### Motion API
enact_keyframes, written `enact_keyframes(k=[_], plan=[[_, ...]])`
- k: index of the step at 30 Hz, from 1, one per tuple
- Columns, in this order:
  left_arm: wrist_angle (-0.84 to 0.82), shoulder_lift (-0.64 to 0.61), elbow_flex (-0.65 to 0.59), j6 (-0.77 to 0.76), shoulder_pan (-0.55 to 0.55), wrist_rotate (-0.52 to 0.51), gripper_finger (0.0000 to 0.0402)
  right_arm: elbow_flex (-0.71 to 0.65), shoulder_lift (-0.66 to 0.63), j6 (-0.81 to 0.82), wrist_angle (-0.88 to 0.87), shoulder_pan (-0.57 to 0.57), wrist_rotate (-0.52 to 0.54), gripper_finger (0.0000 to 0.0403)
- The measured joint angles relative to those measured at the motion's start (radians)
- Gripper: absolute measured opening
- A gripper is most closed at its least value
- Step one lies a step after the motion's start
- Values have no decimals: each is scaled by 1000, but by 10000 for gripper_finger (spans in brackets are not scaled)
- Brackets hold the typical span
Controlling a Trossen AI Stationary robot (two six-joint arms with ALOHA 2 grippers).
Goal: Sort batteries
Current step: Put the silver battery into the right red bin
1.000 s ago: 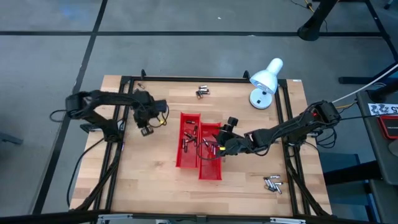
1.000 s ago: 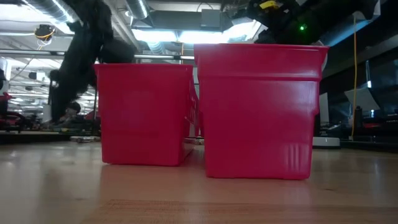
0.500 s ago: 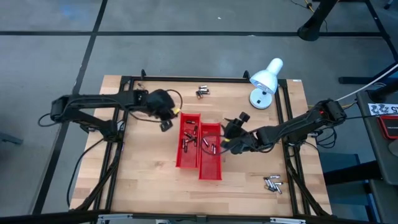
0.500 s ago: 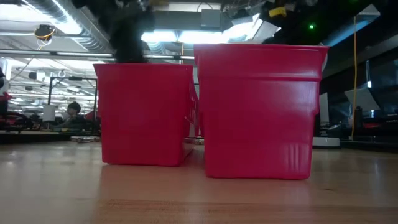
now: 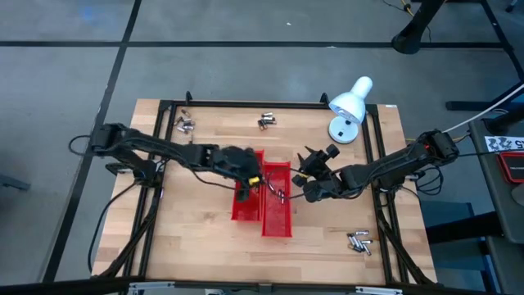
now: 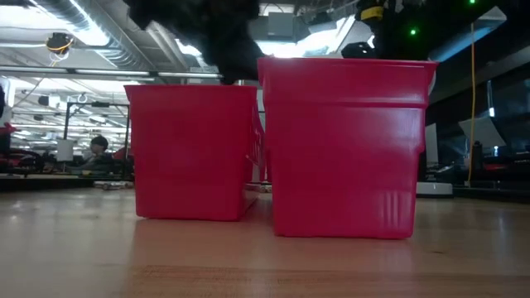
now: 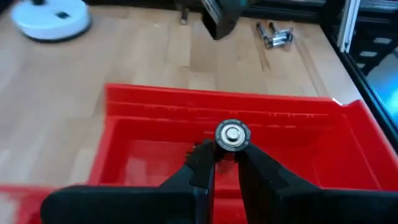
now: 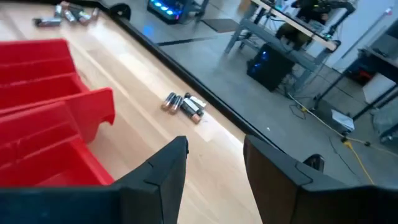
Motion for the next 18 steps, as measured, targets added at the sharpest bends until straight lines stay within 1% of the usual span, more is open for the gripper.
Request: enact_keyframes(k=[5,9,13,18], plan=[[-1,117,81,32,1,44,39,-1,-1,14,-16,0,-3,163],[-60,186,129,60,0,104,68,-1,-2,14,-21,0,-24,163],[-62,208,138,61,0,107,101,-1,-2,14,-28,0,-27,163],[-65,203,138,94,0,107,125,0,-2,15,-36,0,-37,163]])
